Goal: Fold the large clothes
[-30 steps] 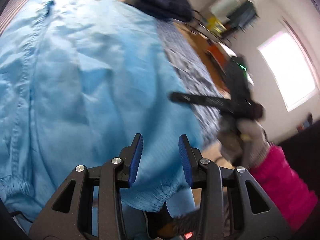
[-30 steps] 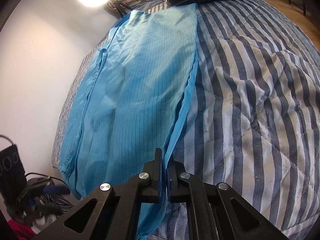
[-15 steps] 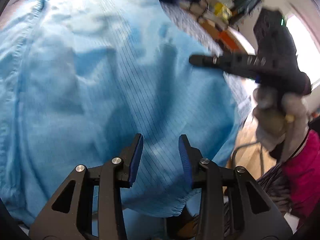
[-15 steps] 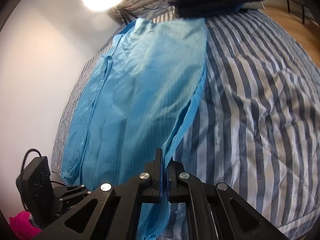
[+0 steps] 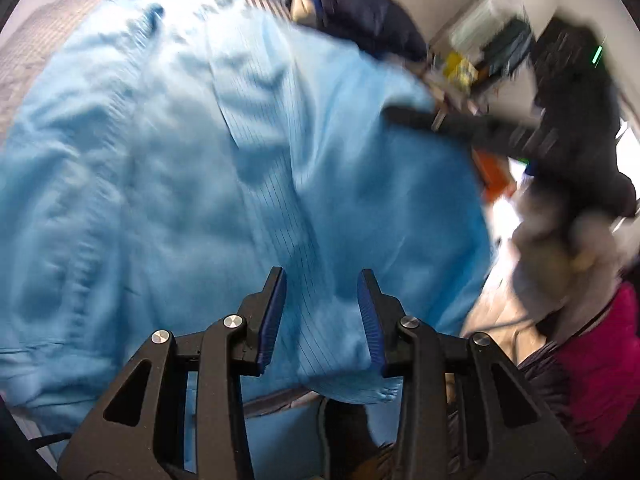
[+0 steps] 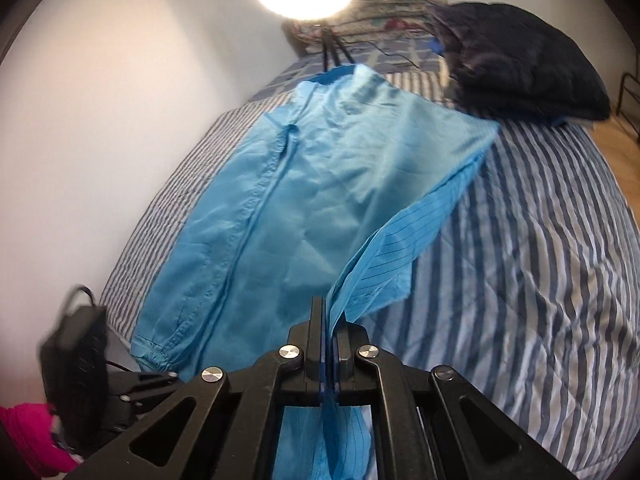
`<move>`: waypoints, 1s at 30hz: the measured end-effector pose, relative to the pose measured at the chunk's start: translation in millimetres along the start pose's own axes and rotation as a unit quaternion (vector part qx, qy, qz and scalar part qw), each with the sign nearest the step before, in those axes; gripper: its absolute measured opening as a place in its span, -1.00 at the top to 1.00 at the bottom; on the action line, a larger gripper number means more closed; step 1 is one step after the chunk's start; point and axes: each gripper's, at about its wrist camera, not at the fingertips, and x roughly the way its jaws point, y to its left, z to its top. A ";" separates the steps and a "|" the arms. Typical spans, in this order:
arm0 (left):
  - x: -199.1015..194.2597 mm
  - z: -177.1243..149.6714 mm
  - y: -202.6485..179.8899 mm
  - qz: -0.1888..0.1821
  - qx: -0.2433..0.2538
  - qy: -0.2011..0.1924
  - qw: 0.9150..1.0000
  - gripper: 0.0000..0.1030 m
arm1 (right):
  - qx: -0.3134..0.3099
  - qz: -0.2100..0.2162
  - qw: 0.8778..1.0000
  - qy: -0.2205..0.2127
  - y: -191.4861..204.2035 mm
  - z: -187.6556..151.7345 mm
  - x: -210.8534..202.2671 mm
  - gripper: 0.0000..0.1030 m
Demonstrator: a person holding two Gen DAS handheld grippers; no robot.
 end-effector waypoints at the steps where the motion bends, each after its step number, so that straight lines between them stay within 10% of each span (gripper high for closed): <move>1: -10.8 4.4 3.4 -0.001 -0.007 -0.015 1.000 0.30 | -0.007 0.002 1.000 0.002 4.8 2.3 2.7 1.00; 15: -134.9 42.0 134.4 0.035 -0.154 -0.181 0.971 0.30 | -0.114 0.014 0.988 0.107 107.6 8.1 112.7 1.00; 30: -134.9 35.4 162.9 0.044 -0.164 -0.175 0.970 0.30 | -0.106 0.046 0.982 0.152 108.4 -1.1 135.4 0.86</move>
